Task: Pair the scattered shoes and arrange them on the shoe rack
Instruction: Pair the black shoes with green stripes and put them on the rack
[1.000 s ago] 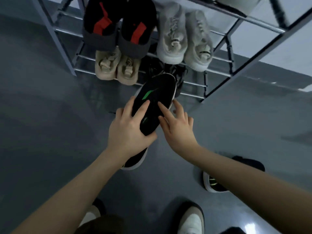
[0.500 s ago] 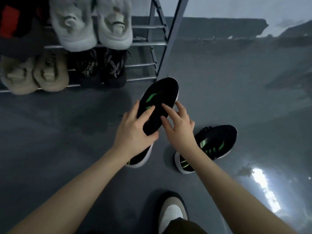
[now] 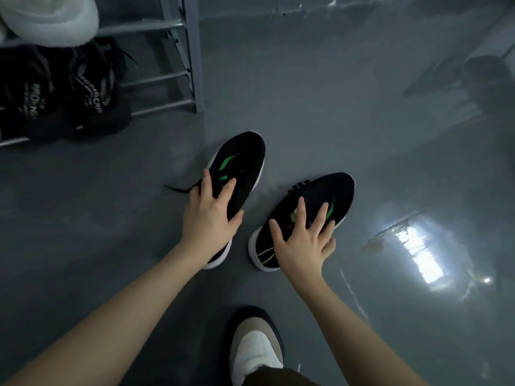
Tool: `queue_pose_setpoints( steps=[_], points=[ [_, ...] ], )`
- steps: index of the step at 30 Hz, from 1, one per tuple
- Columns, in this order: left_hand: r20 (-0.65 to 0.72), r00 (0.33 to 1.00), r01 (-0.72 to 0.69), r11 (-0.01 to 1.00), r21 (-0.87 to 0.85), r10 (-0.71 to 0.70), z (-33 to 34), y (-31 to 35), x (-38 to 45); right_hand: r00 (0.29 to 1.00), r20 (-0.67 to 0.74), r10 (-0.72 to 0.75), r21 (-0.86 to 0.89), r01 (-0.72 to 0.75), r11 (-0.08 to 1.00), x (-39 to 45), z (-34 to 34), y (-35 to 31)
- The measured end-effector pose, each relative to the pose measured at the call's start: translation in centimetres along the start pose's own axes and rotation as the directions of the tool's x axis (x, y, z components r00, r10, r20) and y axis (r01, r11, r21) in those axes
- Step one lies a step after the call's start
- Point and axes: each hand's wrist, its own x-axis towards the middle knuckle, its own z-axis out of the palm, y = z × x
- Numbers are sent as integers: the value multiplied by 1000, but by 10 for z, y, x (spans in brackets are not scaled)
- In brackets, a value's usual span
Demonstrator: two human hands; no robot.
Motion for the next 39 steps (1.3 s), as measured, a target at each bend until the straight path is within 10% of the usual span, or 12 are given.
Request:
queue_pose_setpoints(
  steps=[7, 15, 22, 39],
  points=[
    [45, 993, 97, 981, 166, -106, 1, 0, -12, 989, 108, 103, 178, -121, 976, 14, 11, -22],
    [-100, 995, 29, 998, 56, -23, -22, -21, -23, 911, -124, -393, 229, 412, 882, -6, 21, -15],
    [-161, 940, 306, 952, 3, -302, -46, -71, -53, 803, -53, -594, 200, 591, 781, -6, 35, -45],
    [-21, 957, 289, 938, 191, -291, -33, -77, -111, 927, 108, -358, -152, 372, 916, -48, 44, -43]
  ],
)
